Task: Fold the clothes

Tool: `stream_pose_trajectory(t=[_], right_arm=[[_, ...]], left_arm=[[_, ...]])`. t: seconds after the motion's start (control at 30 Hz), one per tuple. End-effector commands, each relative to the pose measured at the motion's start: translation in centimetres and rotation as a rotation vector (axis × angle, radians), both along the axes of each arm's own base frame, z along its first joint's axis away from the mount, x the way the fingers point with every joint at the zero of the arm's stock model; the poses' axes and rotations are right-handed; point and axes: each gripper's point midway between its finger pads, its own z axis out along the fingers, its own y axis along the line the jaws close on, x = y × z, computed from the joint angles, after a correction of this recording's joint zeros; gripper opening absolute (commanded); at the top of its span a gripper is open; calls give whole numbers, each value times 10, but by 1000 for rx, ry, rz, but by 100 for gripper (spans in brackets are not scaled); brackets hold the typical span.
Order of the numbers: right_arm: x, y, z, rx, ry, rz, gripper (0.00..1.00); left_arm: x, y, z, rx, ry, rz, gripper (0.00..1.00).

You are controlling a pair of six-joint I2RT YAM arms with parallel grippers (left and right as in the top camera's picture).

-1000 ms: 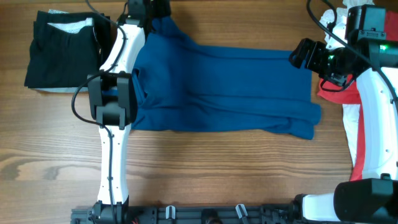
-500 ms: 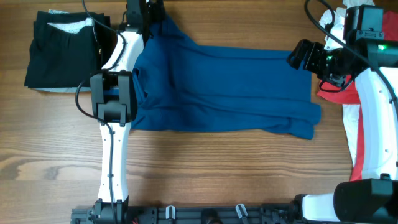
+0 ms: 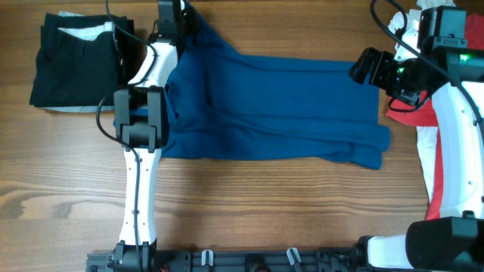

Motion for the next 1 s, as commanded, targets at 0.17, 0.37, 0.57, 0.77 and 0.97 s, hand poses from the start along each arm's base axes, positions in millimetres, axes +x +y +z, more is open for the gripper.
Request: stream_pose_trajectory(t=[0.17, 0.37, 0.57, 0.77, 0.97], right_arm=[[7, -1, 7, -24, -41, 16, 99], [15, -2, 11, -27, -76, 16, 100], [17, -2, 12, -33, -88, 26, 99], [37, -12, 0, -110, -110, 64, 93], [92, -36, -70, -206, -64, 25, 95]], left_arm=[[0, -7, 70, -5, -58, -19, 4], [-21, 0, 155, 8, -66, 3, 4], [-55, 4, 187, 20, 23, 0, 4], [-86, 8, 161, 40, 199, -1, 4], [-104, 10, 144, 53, 302, -2, 4]])
